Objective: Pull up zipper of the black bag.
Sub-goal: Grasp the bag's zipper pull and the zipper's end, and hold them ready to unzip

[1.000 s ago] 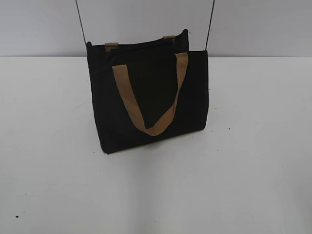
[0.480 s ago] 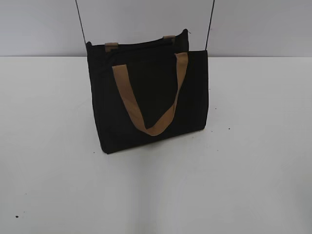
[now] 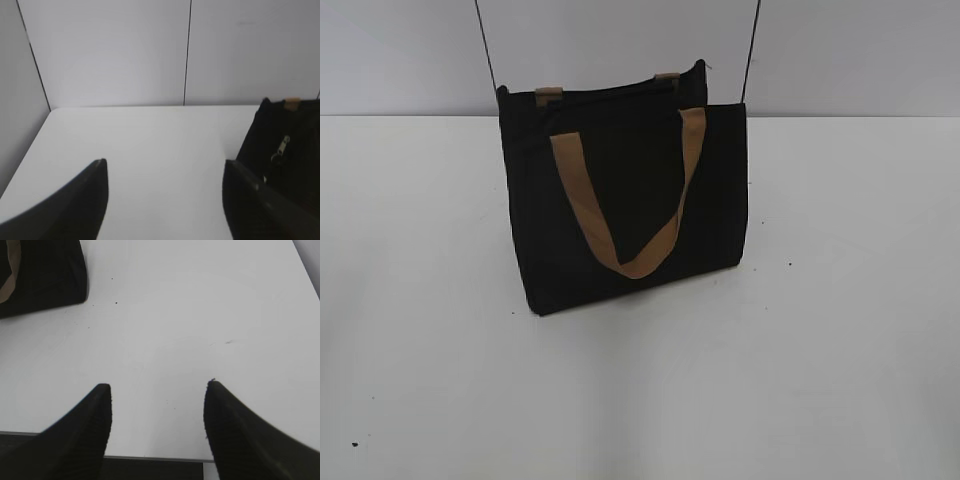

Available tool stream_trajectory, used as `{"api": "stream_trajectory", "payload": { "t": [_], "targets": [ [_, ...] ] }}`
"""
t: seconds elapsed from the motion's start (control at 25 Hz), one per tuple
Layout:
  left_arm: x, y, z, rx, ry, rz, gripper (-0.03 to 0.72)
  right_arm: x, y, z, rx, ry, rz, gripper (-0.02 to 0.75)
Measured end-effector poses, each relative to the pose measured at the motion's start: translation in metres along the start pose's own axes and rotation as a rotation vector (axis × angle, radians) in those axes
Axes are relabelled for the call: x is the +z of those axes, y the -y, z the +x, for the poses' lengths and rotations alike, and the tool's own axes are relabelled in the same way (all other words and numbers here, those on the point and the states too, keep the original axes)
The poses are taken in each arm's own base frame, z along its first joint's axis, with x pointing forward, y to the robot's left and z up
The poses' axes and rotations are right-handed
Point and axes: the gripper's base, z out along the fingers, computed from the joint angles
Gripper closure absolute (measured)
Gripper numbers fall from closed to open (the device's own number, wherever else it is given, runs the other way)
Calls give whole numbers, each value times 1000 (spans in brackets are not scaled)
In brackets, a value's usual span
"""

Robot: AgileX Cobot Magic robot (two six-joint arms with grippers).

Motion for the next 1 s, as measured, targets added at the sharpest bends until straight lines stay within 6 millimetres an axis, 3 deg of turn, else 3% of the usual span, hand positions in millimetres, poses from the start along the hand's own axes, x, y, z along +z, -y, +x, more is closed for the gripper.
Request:
{"api": "stream_trajectory", "payload": {
  "t": [0.16,0.44,0.52,0.76,1.0],
  "targets": [
    [37,0,-12,-25,32,4,138,0,0,0,0,0,0,288],
    [116,-3,-6,-50,1,-10,179,0,0,0,0,0,0,288],
    [141,-1,9,-71,-5,-11,200,0,0,0,0,0,0,288],
    [184,20,47,-67,77,47,216,0,0,0,0,0,-1,288],
    [225,42,105,-19,-26,124,216,0,0,0,0,0,-1,288]
  ]
}}
